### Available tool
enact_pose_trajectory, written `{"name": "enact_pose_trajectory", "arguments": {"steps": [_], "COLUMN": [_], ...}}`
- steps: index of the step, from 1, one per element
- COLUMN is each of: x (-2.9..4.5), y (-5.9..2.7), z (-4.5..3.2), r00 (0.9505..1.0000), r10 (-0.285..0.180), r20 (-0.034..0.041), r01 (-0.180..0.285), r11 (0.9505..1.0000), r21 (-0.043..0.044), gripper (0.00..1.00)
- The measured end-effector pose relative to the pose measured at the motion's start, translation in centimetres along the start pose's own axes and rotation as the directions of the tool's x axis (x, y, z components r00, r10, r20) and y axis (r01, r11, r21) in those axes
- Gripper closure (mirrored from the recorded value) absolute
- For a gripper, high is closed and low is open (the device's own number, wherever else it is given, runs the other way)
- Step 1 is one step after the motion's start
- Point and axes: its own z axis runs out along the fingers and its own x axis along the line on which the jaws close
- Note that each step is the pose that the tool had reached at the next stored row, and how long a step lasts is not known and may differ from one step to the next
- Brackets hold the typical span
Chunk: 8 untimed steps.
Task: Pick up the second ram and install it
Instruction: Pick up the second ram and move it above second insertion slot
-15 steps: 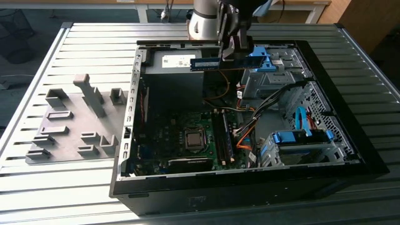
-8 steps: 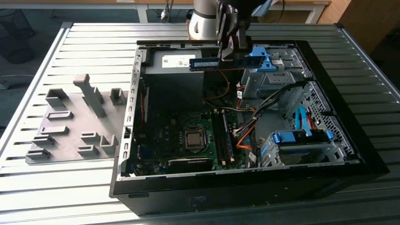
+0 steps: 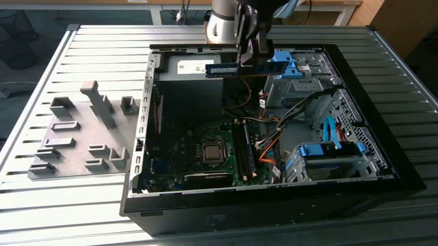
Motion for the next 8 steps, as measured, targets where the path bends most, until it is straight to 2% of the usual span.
{"name": "enact_pose_trajectory", "arguments": {"steps": [8], "x": [0.0], "y": [0.16], "z": [0.01], "r00": [1.0], "r10": [0.0], "r20": [0.0], "r01": [0.0], "r11": [1.0], "r21": [0.0], "gripper": [0.86]}}
